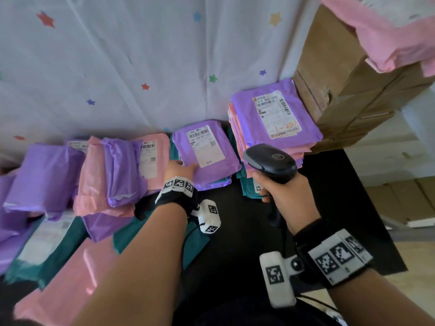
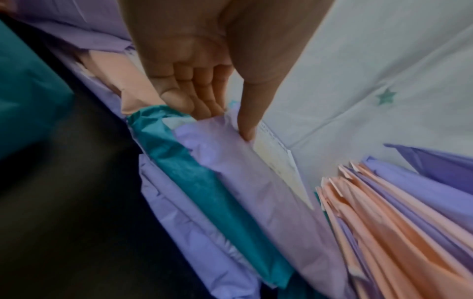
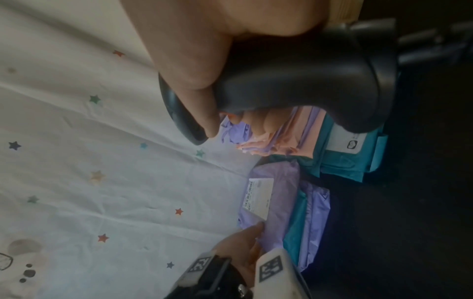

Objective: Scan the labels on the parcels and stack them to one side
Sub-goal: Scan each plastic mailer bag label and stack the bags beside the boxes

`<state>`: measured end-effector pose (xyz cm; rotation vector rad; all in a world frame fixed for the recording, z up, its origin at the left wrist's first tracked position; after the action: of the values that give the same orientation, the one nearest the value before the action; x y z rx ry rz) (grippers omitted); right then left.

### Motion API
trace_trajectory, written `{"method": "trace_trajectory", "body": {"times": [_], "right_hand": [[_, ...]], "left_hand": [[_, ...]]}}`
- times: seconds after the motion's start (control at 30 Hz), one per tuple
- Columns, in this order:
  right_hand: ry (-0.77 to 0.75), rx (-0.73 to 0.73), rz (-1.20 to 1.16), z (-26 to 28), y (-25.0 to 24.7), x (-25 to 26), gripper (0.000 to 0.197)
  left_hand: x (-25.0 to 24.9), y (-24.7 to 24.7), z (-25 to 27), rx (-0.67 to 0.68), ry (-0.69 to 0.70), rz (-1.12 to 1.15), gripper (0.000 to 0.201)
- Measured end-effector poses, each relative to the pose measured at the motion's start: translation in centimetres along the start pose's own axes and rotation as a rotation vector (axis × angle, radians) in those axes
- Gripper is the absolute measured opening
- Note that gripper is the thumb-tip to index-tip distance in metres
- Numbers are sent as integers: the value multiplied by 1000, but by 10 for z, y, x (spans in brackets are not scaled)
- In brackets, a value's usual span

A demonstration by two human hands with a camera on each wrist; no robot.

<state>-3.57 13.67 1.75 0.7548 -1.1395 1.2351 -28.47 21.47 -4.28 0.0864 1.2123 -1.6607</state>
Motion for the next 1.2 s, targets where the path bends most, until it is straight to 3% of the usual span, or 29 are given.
{"method": "trace_trajectory", "body": {"times": [0.1,0.23,0.33,0.5,0.67,0.77,1.2], "right_hand": [[-21,-6,-19,1,1,3,16],[-29,-5,-9,4,2,6,18],[-19,-10,19,8,3,7,18],[-86,35,-33,20,14,17,11],[-120,93,-86,33,27,29,7],[-128,116,-103,40,37,36,7],[-131,162,-110,57,45,46,10]], "left_hand": [[-7,-3,-3,28,33,-19,23],[-11,-10,3,22,39,6,19],[-8,-14,12,11,36,58,3],[7,-27,40,-35,96,188,29],[16,-48,61,-97,207,334,30],[17,-59,71,-84,293,342,20],[17,-68,82,-93,340,501,18]]}}
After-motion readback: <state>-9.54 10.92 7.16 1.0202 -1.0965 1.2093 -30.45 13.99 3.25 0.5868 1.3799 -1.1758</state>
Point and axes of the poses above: each hand's wrist, its own z-axis away from the middle knuckle, its own y-axis out of the palm, x = y × z, the point moved 3 cm from there along -z, towards the middle knuckle, and after that the axes turned 3 degrees about -z, right-handed, at the moved point
